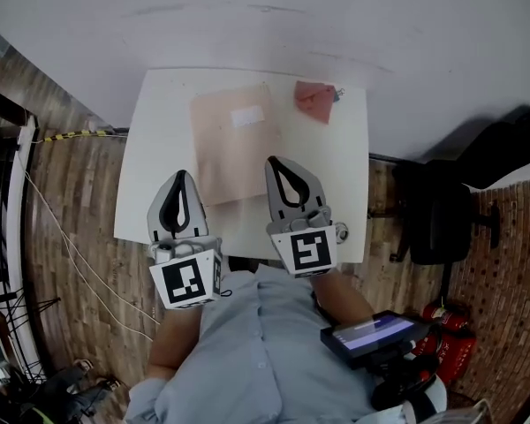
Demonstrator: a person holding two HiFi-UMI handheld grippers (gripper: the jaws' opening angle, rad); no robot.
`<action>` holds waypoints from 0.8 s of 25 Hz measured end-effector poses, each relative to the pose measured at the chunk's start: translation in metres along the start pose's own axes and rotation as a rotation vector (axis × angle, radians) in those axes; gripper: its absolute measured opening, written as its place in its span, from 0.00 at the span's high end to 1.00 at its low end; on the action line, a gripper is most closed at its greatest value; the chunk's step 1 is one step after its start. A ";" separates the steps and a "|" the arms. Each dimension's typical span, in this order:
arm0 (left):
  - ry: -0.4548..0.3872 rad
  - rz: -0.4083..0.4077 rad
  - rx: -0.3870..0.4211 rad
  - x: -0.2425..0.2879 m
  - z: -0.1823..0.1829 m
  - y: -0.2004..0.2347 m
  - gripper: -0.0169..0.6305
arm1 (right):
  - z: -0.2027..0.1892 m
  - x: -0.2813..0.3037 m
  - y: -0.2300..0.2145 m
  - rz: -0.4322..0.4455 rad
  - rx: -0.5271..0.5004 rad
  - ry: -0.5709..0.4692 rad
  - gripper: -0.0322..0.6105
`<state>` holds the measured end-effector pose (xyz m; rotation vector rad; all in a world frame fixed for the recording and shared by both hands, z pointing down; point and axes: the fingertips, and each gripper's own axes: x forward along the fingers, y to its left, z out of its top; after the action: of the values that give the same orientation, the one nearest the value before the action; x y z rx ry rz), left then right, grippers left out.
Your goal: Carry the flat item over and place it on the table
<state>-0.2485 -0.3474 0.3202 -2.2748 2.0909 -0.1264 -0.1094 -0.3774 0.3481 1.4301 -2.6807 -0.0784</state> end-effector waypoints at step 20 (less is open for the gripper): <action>-0.014 -0.131 -0.017 -0.015 -0.011 0.018 0.97 | 0.005 -0.020 0.024 -0.131 -0.018 0.003 0.95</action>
<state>-0.2681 -0.3342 0.3290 -2.4148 1.9424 -0.0983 -0.1186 -0.3478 0.3443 1.5981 -2.5742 -0.1097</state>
